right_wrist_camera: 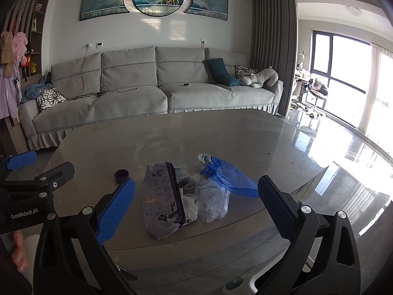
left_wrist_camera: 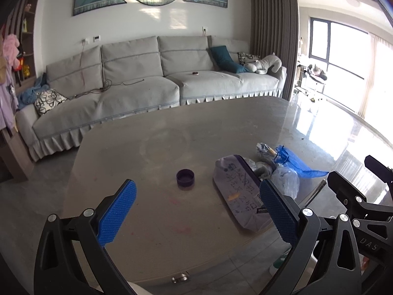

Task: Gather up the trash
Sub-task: 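Move the left tool toward the purple cap while the right tool approaches the grey pouch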

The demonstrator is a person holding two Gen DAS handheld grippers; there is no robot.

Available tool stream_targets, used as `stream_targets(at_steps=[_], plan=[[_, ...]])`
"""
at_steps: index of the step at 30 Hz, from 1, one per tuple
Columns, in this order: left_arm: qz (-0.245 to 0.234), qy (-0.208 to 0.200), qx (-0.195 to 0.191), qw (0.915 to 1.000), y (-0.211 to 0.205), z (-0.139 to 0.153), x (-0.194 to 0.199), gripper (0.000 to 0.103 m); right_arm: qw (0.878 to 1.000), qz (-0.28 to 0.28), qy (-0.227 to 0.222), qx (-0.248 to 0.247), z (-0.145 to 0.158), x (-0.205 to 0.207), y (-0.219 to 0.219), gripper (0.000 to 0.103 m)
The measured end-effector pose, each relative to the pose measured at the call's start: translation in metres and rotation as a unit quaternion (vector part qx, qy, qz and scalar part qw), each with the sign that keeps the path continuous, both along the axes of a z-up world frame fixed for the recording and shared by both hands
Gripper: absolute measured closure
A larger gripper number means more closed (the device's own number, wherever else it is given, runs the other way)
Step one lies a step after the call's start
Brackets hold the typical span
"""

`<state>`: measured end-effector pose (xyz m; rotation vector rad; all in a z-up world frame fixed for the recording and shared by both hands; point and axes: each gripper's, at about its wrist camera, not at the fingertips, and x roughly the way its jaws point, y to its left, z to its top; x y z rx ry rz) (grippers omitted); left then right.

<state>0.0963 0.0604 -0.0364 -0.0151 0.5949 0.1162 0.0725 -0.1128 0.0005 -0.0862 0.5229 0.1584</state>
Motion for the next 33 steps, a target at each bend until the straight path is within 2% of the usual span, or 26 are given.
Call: stream_targets(at_steps=[11,16,23,28,33], plan=[[0.006,0.018,0.016,0.9997,0.035,-0.024,0.047,0.005,1.0,0.013,0.018,0.009,-0.017,0.056,0.039,0.003],[0.004,0.037,-0.004,0.9993,0.059,-0.043,0.071,0.005,0.999,0.019,0.039,0.017,-0.034,0.083,0.056,0.003],[0.007,0.048,0.01,0.9988,0.076,-0.061,0.09,0.005,0.998,0.022,0.06,0.011,-0.059,0.105,0.078,0.003],[-0.013,0.052,0.019,0.9984,0.082,-0.065,0.111,0.005,0.998,0.011,0.06,0.004,-0.067,0.114,0.086,0.003],[-0.049,0.061,0.033,0.9964,0.086,-0.081,0.128,0.005,0.999,-0.006,0.046,-0.011,-0.072,0.117,0.094,0.003]])
